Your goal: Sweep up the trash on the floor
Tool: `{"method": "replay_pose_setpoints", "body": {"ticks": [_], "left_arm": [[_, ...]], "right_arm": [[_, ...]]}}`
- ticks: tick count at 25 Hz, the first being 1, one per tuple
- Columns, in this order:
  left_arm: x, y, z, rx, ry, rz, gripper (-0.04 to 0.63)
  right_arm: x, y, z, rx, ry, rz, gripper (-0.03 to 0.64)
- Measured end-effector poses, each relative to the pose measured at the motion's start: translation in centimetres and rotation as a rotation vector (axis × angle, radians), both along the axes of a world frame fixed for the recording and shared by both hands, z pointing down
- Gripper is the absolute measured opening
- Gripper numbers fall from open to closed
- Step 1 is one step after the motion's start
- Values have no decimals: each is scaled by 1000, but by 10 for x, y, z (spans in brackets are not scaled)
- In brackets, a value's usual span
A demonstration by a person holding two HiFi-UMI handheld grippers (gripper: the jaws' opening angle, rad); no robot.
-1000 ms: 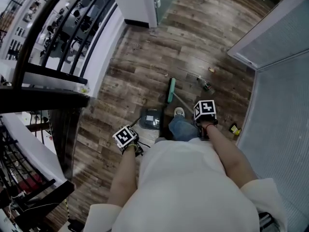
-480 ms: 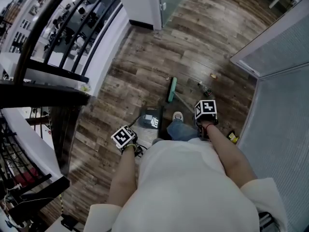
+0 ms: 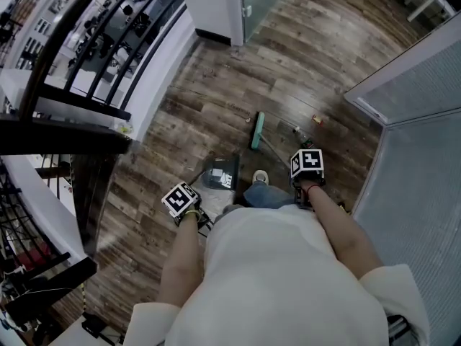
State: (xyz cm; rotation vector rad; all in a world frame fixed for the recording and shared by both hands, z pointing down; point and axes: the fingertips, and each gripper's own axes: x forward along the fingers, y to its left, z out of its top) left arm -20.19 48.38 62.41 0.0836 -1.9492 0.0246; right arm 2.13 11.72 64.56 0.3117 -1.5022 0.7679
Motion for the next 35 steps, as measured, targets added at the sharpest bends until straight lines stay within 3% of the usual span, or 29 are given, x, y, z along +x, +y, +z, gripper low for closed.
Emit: {"method": "replay_pose_setpoints", "body": {"ticks": [6, 16, 28, 35], "left_arm": [[-9, -15, -5, -11, -1, 2, 91], [-29, -34, -5, 30, -32, -108, 91], [-69, -68, -6, 32, -34, -145, 91], [-91, -75, -11, 95, -69, -235, 91]], "right_arm": [[-11, -25, 0, 19, -4, -22, 98], [-36, -63, 5, 41, -17, -4, 98], [-60, -90, 11, 61, 1, -50, 98], [-69, -92, 11, 71, 4, -89, 98]]}}
